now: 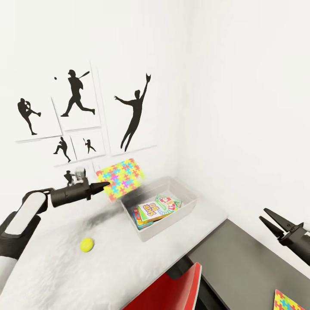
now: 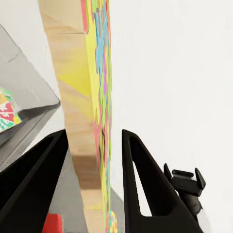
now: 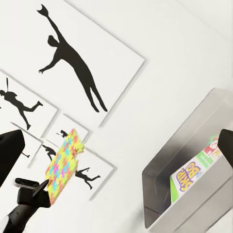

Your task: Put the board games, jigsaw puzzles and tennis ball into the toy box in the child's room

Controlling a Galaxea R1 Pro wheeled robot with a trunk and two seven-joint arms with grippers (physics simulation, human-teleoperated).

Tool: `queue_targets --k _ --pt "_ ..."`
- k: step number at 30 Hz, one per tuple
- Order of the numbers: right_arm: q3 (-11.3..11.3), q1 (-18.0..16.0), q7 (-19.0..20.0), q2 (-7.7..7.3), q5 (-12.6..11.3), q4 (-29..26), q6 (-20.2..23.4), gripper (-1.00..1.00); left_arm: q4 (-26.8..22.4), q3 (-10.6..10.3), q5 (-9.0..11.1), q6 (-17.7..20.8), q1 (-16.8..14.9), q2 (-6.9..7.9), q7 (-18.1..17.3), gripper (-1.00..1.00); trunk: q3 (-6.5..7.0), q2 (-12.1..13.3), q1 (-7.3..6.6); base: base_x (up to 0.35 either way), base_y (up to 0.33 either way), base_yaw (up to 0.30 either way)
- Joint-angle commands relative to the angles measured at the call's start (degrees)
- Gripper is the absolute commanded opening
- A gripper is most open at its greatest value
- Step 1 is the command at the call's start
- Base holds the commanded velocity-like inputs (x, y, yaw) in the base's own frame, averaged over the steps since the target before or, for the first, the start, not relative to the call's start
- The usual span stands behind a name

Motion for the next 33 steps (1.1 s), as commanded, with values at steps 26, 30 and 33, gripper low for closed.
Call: queue_targets --k 26,30,33 --pt "-0.4 -0.1 0.3 -0.57 0.2 0.0 0.6 1.0 31.5 -4.4 -13.0 -3.1 -17.5 -26.33 23.9 -1.0 -1.02 -0.1 0.03 0.0 0.0 0.0" --pt "-0.4 -0.1 0.4 -0.56 0.2 0.0 0.5 1.0 31.7 -9.1 -15.0 -8.7 -17.5 -25.89 18.1 -1.0 -1.4 -0.1 0.03 0.0 0.0 0.0" --pt "-0.4 -0.1 0.4 -0.56 0.2 0.0 0.5 1.0 32.1 -11.6 -19.8 -11.3 -17.5 -25.84 11.7 -1.0 -1.68 -0.1 0.03 0.0 0.0 0.0"
